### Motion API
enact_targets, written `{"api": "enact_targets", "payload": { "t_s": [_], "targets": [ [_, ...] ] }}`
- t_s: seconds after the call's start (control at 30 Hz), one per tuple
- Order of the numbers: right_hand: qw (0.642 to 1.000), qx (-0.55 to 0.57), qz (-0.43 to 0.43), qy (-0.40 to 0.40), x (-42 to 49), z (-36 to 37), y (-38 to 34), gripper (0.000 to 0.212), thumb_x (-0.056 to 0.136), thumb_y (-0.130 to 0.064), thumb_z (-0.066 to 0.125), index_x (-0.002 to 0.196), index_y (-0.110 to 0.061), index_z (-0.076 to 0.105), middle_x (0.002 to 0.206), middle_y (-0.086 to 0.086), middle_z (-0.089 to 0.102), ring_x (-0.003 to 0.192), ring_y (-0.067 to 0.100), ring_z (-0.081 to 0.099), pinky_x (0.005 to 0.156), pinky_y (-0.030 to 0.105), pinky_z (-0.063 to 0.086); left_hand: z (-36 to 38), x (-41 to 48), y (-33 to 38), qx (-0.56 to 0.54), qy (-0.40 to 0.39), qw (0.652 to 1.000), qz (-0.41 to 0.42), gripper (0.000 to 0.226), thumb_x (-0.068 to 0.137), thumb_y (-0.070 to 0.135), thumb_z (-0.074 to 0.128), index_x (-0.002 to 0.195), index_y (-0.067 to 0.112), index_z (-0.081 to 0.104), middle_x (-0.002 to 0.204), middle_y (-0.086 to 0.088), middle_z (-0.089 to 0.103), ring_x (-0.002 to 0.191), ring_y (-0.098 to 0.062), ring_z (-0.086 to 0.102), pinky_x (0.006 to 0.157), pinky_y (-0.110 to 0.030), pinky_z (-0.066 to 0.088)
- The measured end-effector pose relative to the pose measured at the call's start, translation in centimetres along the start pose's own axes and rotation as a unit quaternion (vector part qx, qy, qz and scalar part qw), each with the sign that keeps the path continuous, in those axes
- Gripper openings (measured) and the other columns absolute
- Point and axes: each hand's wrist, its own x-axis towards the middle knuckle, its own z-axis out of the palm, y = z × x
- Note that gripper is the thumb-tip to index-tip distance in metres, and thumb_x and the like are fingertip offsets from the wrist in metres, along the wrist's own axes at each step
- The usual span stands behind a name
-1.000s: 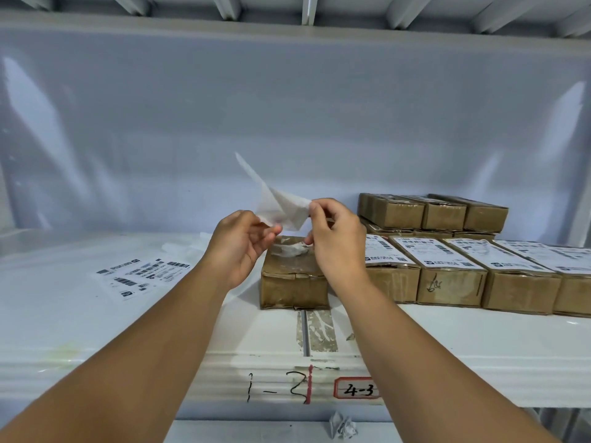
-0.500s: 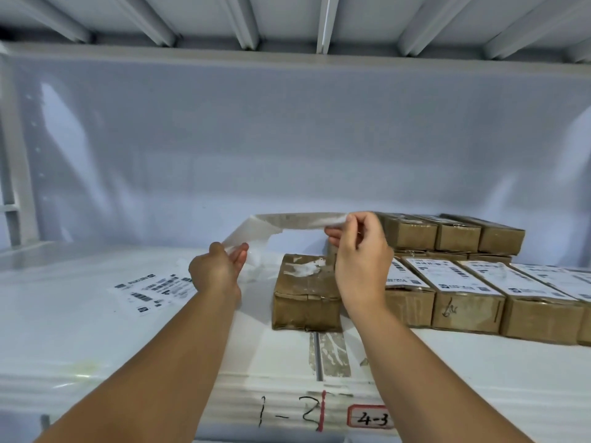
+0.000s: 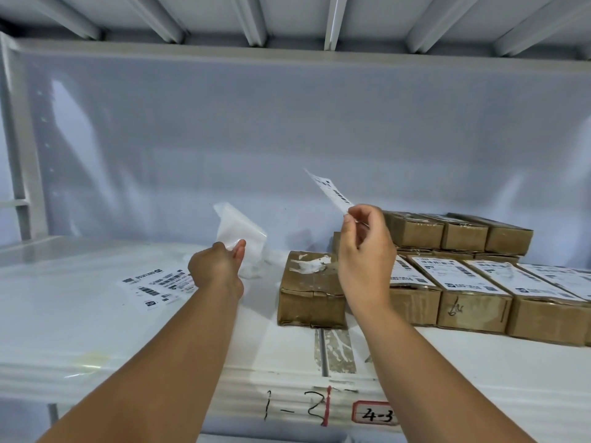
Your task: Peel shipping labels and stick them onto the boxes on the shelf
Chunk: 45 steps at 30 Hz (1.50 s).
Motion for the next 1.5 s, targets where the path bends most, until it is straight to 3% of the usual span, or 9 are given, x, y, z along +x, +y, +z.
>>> {"api": "enact_targets", "payload": {
  "t_s": [0.13, 0.27, 0.6, 0.7, 0.83, 1.07, 1.23, 1.37, 1.5],
  "targets": [
    [1.0, -0.01, 0.016, -0.021, 0.0, 0.0, 0.0, 0.007, 0.096, -0.019, 0.05, 0.101, -0.022, 0.054, 0.105, 0.0, 0.061, 0.095, 0.013, 0.057, 0.077, 0.022, 0.045, 0.1, 0.9, -0.4, 0.012, -0.034, 0.999, -0.008, 0.025, 0.092, -0.007, 0.038, 0.071, 0.006, 0.046, 0.068, -0.006, 0.061, 0.043, -0.002, 0.062, 0.048, -0.011, 0.049],
    [0.999, -0.016, 0.025, -0.035, -0.2, 0.0, -0.1, 0.009, 0.095, -0.016, 0.051, 0.102, -0.02, 0.055, 0.106, -0.001, 0.06, 0.096, 0.01, 0.057, 0.078, 0.023, 0.048, 0.3, 1.0, -0.5, 0.009, -0.013, 0.999, -0.028, 0.019, 0.09, -0.006, 0.042, 0.074, -0.002, 0.049, 0.088, -0.017, 0.065, 0.075, -0.02, 0.07, 0.07, -0.022, 0.056],
    [0.997, -0.025, 0.03, -0.062, -0.3, 0.3, 0.2, 0.011, 0.092, -0.013, 0.054, 0.102, -0.017, 0.057, 0.103, 0.0, 0.061, 0.094, 0.013, 0.058, 0.082, 0.037, 0.051, 0.1, 3.1, -1.7, 0.149, -0.014, 0.988, 0.029, 0.015, 0.088, -0.001, 0.054, 0.073, -0.005, 0.056, 0.063, -0.01, 0.07, 0.042, -0.009, 0.062, 0.074, -0.024, 0.056],
    [0.997, -0.024, 0.033, -0.071, -0.3, 0.3, 0.3, 0.012, 0.091, -0.015, 0.056, 0.102, -0.018, 0.057, 0.104, -0.001, 0.061, 0.096, 0.014, 0.059, 0.083, 0.036, 0.05, 0.3, 2.8, -1.7, 0.219, -0.021, 0.971, 0.092, 0.012, 0.089, 0.007, 0.055, 0.08, -0.001, 0.054, 0.079, -0.024, 0.067, 0.035, -0.008, 0.056, 0.053, -0.019, 0.051],
    [0.996, -0.025, 0.03, -0.082, -0.2, 0.2, 0.2, 0.013, 0.09, -0.019, 0.06, 0.103, -0.02, 0.056, 0.108, -0.001, 0.061, 0.098, 0.013, 0.059, 0.083, 0.028, 0.05, 1.4, -0.4, -1.1, 0.245, -0.159, 0.943, 0.159, 0.027, 0.095, 0.027, 0.052, 0.079, 0.006, 0.057, 0.065, -0.012, 0.063, 0.046, -0.014, 0.058, 0.047, -0.021, 0.048],
    [0.991, -0.034, -0.016, -0.125, -0.5, 0.5, 0.1, 0.024, 0.086, -0.021, 0.067, 0.106, -0.025, 0.054, 0.114, -0.004, 0.058, 0.097, 0.013, 0.06, 0.085, 0.035, 0.054, 1.7, -4.0, -1.2, 0.313, -0.39, 0.846, 0.186, 0.022, 0.093, 0.029, 0.056, 0.106, 0.015, 0.045, 0.09, -0.005, 0.07, 0.074, -0.016, 0.071, 0.068, -0.025, 0.057],
    [0.987, -0.036, -0.039, -0.155, -0.6, 0.5, 0.0, 0.031, 0.083, -0.023, 0.07, 0.11, -0.026, 0.055, 0.115, -0.008, 0.052, 0.096, 0.012, 0.059, 0.083, 0.034, 0.054, 1.9, -4.0, -1.0, 0.273, -0.397, 0.862, 0.156, 0.002, 0.091, 0.01, 0.058, 0.092, 0.009, 0.06, 0.081, -0.005, 0.068, 0.071, -0.013, 0.067, 0.066, -0.02, 0.055],
    [0.985, -0.042, -0.014, -0.169, -0.6, 0.3, 0.1, 0.037, 0.079, -0.035, 0.072, 0.111, -0.031, 0.053, 0.12, -0.01, 0.04, 0.095, 0.009, 0.058, 0.081, 0.029, 0.052, 1.9, -3.5, -0.9, 0.236, -0.37, 0.892, 0.107, 0.017, 0.088, -0.006, 0.054, 0.082, 0.005, 0.065, 0.087, -0.008, 0.069, 0.073, -0.015, 0.068, 0.071, -0.022, 0.057],
    [0.988, 0.044, 0.076, -0.126, 0.0, 0.2, 0.2, 0.015, 0.088, -0.045, 0.058, 0.098, -0.035, 0.056, 0.121, -0.003, 0.049, 0.092, 0.01, 0.06, 0.077, 0.026, 0.053, 1.7, -3.3, -0.5, 0.214, -0.371, 0.899, 0.09, 0.017, 0.089, -0.005, 0.053, 0.081, 0.005, 0.064, 0.072, -0.001, 0.07, 0.059, -0.006, 0.063, 0.064, -0.02, 0.055]
  ]
}}
